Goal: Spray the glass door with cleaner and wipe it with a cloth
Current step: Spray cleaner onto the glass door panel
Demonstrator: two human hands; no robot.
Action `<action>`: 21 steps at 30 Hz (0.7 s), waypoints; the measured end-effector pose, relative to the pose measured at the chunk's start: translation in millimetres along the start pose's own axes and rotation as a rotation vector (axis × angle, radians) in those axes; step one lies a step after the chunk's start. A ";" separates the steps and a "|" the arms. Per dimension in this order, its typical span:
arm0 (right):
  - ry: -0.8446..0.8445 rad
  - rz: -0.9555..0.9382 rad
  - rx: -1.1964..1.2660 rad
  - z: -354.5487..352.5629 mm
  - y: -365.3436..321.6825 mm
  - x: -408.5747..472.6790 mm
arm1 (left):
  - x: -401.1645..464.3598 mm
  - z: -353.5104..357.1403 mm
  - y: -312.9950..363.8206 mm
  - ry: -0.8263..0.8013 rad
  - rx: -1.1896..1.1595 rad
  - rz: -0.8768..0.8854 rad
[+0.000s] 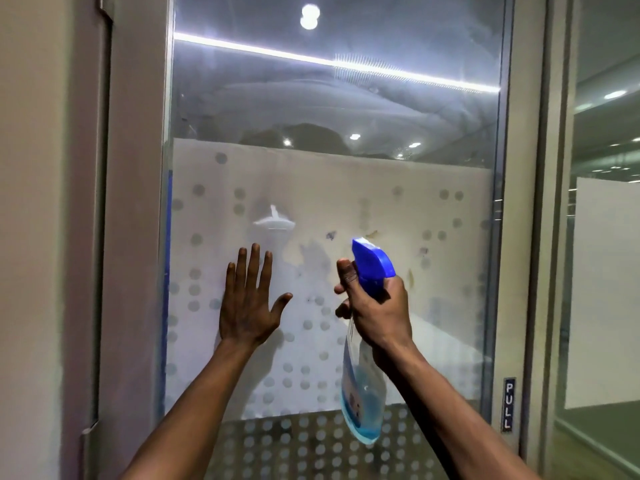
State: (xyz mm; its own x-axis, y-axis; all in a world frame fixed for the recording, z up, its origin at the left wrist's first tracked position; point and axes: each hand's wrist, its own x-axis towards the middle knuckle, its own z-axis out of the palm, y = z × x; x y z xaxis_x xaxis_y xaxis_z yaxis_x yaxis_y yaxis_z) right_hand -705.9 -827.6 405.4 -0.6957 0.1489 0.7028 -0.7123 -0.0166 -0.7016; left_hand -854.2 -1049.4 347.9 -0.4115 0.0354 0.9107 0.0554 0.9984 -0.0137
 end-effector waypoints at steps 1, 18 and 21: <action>-0.002 0.020 -0.031 1.2 3.0 -5.8 | 0.2 -0.2 0.1 0.001 0.001 0.000; 0.424 0.199 -0.203 -96.6 61.0 -14.7 | -1.2 -2.0 0.2 -0.005 -0.005 0.018; 0.464 0.119 -0.162 -105.0 47.3 4.3 | -1.5 -2.4 0.0 -0.010 0.015 0.016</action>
State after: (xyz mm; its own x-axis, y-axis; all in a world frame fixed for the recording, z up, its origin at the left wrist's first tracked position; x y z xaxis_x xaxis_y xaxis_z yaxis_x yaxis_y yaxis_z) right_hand -732.9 -723.8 362.9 -0.6306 0.5795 0.5163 -0.5812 0.0883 -0.8089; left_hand -851.4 -1049.6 347.5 -0.4201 0.0516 0.9060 0.0487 0.9982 -0.0342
